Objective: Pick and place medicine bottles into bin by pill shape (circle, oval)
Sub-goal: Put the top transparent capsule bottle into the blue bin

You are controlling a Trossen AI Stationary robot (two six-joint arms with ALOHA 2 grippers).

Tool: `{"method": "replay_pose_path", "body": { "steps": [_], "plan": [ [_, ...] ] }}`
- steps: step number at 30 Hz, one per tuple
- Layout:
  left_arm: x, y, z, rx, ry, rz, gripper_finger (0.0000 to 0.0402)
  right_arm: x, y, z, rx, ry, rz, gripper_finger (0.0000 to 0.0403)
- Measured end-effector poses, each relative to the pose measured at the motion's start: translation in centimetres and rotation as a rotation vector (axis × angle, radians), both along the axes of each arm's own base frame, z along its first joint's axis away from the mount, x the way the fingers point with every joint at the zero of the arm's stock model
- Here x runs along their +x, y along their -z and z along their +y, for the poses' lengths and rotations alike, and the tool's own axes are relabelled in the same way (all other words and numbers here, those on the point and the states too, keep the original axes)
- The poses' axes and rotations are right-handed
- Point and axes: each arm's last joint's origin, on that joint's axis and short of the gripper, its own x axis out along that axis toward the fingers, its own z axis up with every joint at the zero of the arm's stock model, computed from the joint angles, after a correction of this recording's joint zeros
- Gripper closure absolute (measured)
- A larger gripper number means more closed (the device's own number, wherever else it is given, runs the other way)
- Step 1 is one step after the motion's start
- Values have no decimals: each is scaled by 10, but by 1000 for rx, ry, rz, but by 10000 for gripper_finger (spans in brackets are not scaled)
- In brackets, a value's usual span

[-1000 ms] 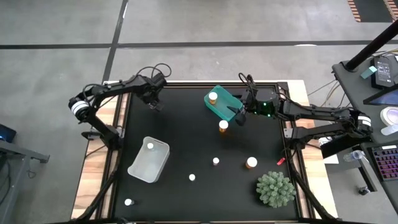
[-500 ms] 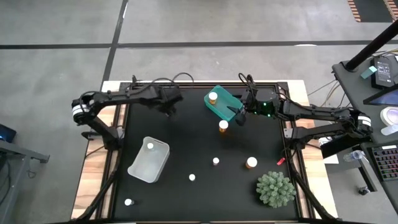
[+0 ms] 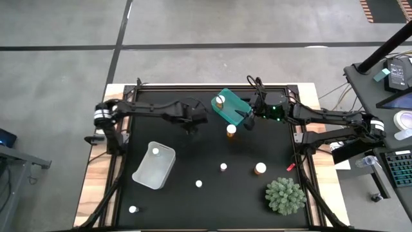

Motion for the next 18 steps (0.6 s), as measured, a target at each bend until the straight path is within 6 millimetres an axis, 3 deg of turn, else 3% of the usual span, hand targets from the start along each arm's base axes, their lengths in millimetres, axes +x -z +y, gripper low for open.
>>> {"method": "replay_pose_path", "body": {
  "steps": [9,18],
  "plan": [
    [21,21,-2,-14,30,114,281,0,0,0,0,-1,1,119],
    [28,23,-6,-5,39,76,281,0,0,0,-6,-3,4,119]
  ]
}}
